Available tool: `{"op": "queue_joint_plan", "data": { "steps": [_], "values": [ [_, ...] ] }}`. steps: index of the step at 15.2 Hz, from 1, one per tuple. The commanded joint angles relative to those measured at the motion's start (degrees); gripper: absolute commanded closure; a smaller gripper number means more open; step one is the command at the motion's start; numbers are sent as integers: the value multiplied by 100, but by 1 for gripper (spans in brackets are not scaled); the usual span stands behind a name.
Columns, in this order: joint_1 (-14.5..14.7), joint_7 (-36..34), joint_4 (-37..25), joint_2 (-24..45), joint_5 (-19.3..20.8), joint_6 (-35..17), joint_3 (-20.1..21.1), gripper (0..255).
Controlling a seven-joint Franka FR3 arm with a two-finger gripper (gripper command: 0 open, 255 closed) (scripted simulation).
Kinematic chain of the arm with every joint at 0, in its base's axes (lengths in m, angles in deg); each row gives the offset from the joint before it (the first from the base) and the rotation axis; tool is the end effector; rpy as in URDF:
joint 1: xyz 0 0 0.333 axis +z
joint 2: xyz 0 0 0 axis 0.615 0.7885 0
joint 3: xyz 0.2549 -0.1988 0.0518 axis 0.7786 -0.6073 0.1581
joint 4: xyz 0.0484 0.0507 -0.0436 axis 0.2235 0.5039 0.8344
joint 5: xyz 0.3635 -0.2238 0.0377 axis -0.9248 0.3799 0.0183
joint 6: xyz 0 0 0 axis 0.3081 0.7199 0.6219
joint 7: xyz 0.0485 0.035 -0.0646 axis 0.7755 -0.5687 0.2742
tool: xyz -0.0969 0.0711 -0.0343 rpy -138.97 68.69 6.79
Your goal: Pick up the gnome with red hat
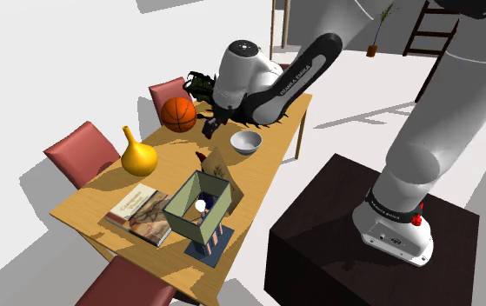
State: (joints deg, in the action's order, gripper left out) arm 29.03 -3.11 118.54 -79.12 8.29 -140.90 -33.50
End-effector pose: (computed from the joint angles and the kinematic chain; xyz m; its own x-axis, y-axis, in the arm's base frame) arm 0.5336 0.1671 0.3149 0.8823 0.1685 0.4396 0.1493 -0.9857 0.0782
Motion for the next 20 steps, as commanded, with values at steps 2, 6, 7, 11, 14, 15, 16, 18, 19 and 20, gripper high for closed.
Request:
{"op": "queue_joint_plan", "data": {
  "steps": [2, 6, 7, 11, 14, 15, 16, 18, 19, 20],
  "values": [
    [173, -1211, -543, 824, 1552, -169, -227, 0],
    [815, -2267, -1371, 1785, 2846, -245, -849, 0],
    [961, -2461, -1589, 2015, 3078, -259, -982, 0],
    [1302, -2911, -2117, 2584, 3592, -320, -1302, 0],
    [1442, -3209, -2206, 2774, 3878, -427, -1482, 0],
    [1489, -3310, -2238, 2838, 3972, -463, -1542, 0],
    [1536, -3411, -2272, 2903, 4066, -498, -1602, 0],
    [1611, -3572, -2328, 3007, 4214, -552, -1696, 0],
    [1610, -3572, -2328, 3007, 4214, -552, -1696, 0],
    [1611, -3574, -2321, 3000, 4216, -553, -1696, 255]
  ]
}}
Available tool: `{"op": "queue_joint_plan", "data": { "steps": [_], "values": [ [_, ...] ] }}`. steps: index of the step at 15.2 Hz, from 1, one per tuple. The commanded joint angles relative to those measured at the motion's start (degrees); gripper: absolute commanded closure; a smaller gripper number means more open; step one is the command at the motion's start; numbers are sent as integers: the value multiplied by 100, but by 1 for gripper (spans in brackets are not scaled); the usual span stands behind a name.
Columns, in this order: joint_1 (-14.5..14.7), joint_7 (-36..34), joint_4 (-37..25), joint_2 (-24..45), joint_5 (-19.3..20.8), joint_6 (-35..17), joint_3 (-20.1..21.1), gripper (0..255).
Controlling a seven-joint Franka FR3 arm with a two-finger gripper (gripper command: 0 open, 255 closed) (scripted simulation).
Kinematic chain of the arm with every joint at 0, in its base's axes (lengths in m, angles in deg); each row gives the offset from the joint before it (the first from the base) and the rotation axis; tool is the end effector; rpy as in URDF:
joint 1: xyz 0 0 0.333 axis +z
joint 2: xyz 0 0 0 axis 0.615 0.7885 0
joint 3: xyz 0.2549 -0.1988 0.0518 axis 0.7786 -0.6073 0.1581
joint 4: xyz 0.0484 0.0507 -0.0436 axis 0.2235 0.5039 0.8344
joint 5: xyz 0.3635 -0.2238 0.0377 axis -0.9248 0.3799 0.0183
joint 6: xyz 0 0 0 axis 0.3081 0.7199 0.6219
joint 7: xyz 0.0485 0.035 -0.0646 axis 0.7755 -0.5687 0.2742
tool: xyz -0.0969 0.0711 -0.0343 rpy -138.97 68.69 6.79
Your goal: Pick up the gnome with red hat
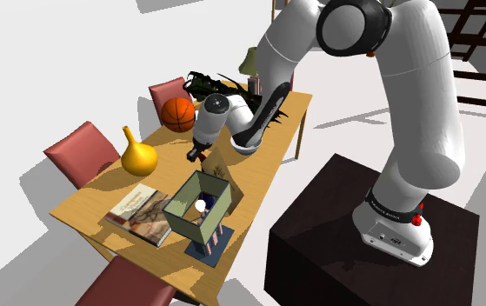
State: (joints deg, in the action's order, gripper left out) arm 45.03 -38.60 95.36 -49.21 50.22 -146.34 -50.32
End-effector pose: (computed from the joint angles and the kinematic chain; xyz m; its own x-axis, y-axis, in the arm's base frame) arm 0.6131 0.2145 0.1710 0.8396 0.2243 0.4947 0.1851 -0.9744 0.1275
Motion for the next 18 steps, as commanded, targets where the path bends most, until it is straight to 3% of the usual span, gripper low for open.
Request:
{"op": "queue_joint_plan", "data": {
  "steps": [1, 9, 18],
  "values": [
    [10, -28, -1, 8, 27, -12, -17, 255],
    [11, -23, -11, 16, 21, -8, -14, 255],
    [-410, 875, 262, -557, -833, 313, 526, 255]
  ]
}}
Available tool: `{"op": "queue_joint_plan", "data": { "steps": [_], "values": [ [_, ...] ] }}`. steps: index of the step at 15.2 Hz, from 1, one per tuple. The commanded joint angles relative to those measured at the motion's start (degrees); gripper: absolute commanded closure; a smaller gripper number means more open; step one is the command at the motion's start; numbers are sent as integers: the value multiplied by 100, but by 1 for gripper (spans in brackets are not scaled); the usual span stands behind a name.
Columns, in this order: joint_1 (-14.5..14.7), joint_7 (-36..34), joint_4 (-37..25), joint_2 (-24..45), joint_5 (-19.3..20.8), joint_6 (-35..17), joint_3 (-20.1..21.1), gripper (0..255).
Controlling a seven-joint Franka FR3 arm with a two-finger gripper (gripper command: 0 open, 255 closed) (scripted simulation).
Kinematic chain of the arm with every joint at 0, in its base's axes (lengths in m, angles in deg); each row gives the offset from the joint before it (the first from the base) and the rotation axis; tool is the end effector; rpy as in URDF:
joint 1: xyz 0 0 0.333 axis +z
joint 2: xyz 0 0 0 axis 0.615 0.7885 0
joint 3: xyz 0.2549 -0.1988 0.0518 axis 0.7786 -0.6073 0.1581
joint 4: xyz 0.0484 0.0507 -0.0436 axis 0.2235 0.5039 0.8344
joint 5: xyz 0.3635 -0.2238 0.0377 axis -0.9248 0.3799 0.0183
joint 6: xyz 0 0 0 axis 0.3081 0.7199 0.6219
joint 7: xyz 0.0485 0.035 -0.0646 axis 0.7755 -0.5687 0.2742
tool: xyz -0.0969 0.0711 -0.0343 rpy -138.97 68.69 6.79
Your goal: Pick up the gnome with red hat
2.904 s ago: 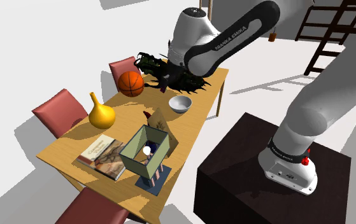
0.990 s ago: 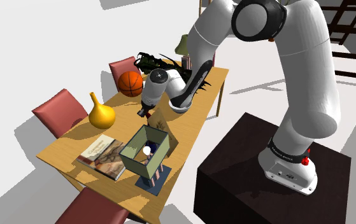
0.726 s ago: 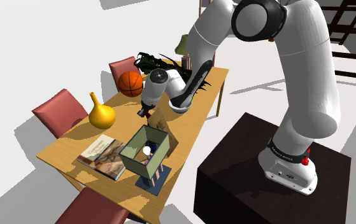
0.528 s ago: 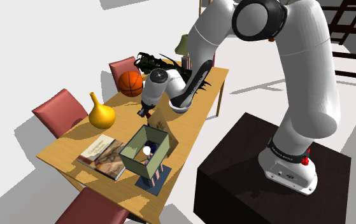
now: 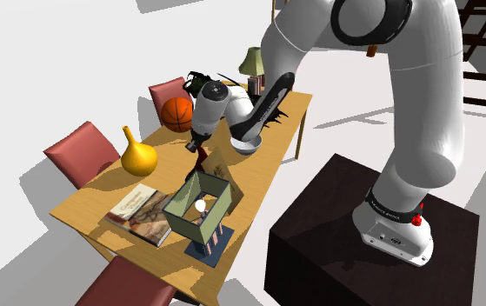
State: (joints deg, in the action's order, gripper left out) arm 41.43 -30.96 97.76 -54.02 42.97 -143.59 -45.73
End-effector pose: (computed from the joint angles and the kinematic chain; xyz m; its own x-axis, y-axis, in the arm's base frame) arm 0.6132 0.2151 0.2119 0.8408 0.2240 0.4929 0.1847 -0.9745 0.1277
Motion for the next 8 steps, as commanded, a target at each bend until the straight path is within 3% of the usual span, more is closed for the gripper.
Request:
{"op": "queue_joint_plan", "data": {
  "steps": [1, 6, 8],
  "values": [
    [-98, 207, 46, -136, -204, 75, 128, 255],
    [-324, 680, 139, -432, -687, 266, 424, 255],
    [-331, 694, 142, -441, -701, 272, 434, 255]
  ]
}}
